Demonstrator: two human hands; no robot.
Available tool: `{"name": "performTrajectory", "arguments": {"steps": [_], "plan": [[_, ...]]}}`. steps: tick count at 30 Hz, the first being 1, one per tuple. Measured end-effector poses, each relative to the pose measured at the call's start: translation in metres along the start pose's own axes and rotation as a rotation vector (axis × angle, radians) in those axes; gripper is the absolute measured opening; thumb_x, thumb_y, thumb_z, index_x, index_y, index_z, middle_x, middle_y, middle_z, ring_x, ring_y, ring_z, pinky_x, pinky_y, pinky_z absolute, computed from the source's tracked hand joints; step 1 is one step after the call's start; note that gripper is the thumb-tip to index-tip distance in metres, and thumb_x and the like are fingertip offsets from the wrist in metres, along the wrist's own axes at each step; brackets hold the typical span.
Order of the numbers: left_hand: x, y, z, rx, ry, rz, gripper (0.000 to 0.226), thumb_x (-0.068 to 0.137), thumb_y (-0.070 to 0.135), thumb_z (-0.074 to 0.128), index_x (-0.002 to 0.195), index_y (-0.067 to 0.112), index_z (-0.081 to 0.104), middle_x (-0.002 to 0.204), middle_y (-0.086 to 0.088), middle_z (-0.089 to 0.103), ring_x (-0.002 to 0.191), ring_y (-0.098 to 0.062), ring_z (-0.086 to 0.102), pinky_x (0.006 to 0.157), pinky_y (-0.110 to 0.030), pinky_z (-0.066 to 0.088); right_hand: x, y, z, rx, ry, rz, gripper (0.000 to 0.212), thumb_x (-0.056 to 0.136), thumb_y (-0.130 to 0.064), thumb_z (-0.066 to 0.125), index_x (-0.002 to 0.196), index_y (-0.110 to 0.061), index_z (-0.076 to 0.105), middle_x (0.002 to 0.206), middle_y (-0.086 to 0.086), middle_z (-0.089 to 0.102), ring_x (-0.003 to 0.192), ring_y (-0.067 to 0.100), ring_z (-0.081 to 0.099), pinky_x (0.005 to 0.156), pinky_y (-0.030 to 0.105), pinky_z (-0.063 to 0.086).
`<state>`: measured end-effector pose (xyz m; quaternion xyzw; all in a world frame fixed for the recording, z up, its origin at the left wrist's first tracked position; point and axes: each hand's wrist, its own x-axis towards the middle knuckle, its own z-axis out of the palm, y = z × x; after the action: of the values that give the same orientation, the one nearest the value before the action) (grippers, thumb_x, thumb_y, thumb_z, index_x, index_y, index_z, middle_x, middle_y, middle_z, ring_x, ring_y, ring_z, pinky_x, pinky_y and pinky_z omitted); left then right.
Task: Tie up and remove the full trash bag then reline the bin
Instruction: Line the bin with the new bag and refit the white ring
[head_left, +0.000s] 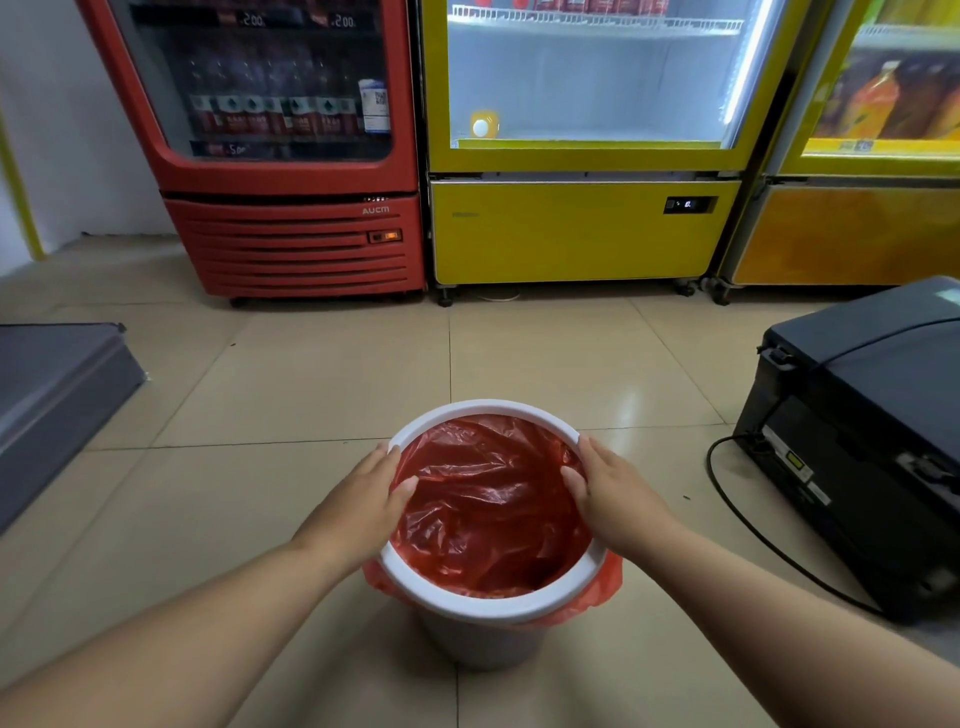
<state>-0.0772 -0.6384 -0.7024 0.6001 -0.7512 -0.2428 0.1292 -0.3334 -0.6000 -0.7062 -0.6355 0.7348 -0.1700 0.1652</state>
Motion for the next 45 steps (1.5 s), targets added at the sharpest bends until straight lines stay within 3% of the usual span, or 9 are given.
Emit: {"name": "performTrajectory", "arguments": {"steps": [4, 9, 15, 20, 25, 30, 33, 37, 45], "plan": [[0.004, -0.006, 0.004, -0.061, 0.056, 0.007, 0.039, 0.100, 0.024, 0.031, 0.138, 0.017, 0.036, 0.150, -0.003, 0.033, 0.140, -0.021, 0.032, 0.109, -0.034, 0.032, 0.000, 0.003, 0.007, 0.034, 0.023, 0.075, 0.035, 0.100, -0.027, 0.031, 0.130, -0.012, 0.041, 0.132, 0.007, 0.049, 0.119, 0.028, 0.050, 0.087, 0.034, 0.042], [0.007, -0.010, 0.011, -0.060, 0.099, -0.043, 0.047, 0.101, 0.024, 0.028, 0.147, 0.015, 0.027, 0.156, -0.002, 0.024, 0.145, -0.016, 0.021, 0.116, -0.029, 0.019, -0.002, 0.006, 0.011, 0.055, 0.015, 0.117, 0.047, 0.102, -0.023, 0.027, 0.148, -0.018, 0.024, 0.157, 0.004, 0.022, 0.143, 0.021, 0.028, 0.111, 0.029, 0.028], [0.005, -0.010, 0.020, -0.083, 0.132, -0.050, 0.047, 0.101, 0.025, 0.027, 0.147, 0.015, 0.027, 0.156, 0.000, 0.024, 0.144, -0.015, 0.022, 0.115, -0.027, 0.019, -0.004, 0.008, 0.012, 0.087, 0.045, 0.132, 0.045, 0.101, -0.023, 0.027, 0.146, -0.018, 0.029, 0.154, 0.003, 0.031, 0.139, 0.024, 0.035, 0.109, 0.032, 0.032], [0.013, -0.007, 0.009, -0.089, 0.142, -0.083, 0.041, 0.099, 0.023, 0.034, 0.138, 0.011, 0.043, 0.144, -0.005, 0.045, 0.133, -0.018, 0.041, 0.108, -0.030, 0.032, 0.009, 0.006, 0.004, 0.069, 0.047, 0.190, 0.026, 0.098, -0.023, 0.035, 0.117, -0.012, 0.049, 0.108, 0.009, 0.063, 0.087, 0.026, 0.056, 0.073, 0.033, 0.044], [0.040, -0.003, -0.003, -0.109, 0.125, -0.126, 0.027, 0.095, 0.020, 0.040, 0.113, 0.016, 0.059, 0.115, -0.003, 0.064, 0.103, -0.022, 0.058, 0.080, -0.029, 0.042, 0.044, 0.002, -0.011, 0.107, 0.051, 0.247, 0.037, 0.097, -0.030, 0.042, 0.128, -0.012, 0.053, 0.126, 0.008, 0.061, 0.117, 0.028, 0.054, 0.092, 0.033, 0.041], [0.067, -0.002, -0.002, -0.134, 0.066, -0.147, 0.029, 0.095, 0.023, 0.040, 0.088, 0.010, 0.065, 0.092, -0.015, 0.069, 0.085, -0.032, 0.060, 0.066, -0.031, 0.035, 0.071, -0.009, -0.017, 0.163, -0.071, 0.301, 0.037, 0.096, -0.033, 0.046, 0.097, -0.006, 0.071, 0.098, 0.016, 0.071, 0.094, 0.032, 0.063, 0.077, 0.033, 0.046], [0.075, -0.002, -0.002, -0.236, 0.075, -0.184, 0.026, 0.095, 0.023, 0.043, 0.080, 0.020, 0.064, 0.087, -0.014, 0.068, 0.088, -0.034, 0.063, 0.071, -0.030, 0.039, 0.075, -0.009, -0.018, 0.235, -0.086, 0.338, 0.031, 0.093, -0.032, 0.054, 0.098, -0.009, 0.075, 0.096, 0.016, 0.073, 0.093, 0.032, 0.066, 0.082, 0.036, 0.052], [0.077, 0.003, -0.001, -0.451, 0.125, -0.275, 0.028, 0.094, 0.024, 0.051, 0.114, 0.015, 0.068, 0.117, -0.005, 0.069, 0.107, -0.026, 0.063, 0.099, -0.038, 0.047, 0.079, 0.001, -0.017, 0.449, -0.099, 0.419, 0.020, 0.088, -0.025, 0.064, 0.101, -0.015, 0.075, 0.094, 0.012, 0.074, 0.088, 0.028, 0.069, 0.084, 0.037, 0.056], [0.078, -0.001, 0.002, -0.617, 0.107, -0.350, 0.020, 0.092, 0.023, 0.055, 0.103, 0.019, 0.072, 0.095, -0.006, 0.074, 0.088, -0.029, 0.069, 0.091, -0.045, 0.053, 0.083, 0.008, -0.008, 0.644, -0.143, 0.472, 0.018, 0.084, -0.013, 0.067, 0.070, -0.022, 0.073, 0.081, 0.015, 0.074, 0.082, 0.035, 0.070, 0.087, 0.049, 0.056]]}}
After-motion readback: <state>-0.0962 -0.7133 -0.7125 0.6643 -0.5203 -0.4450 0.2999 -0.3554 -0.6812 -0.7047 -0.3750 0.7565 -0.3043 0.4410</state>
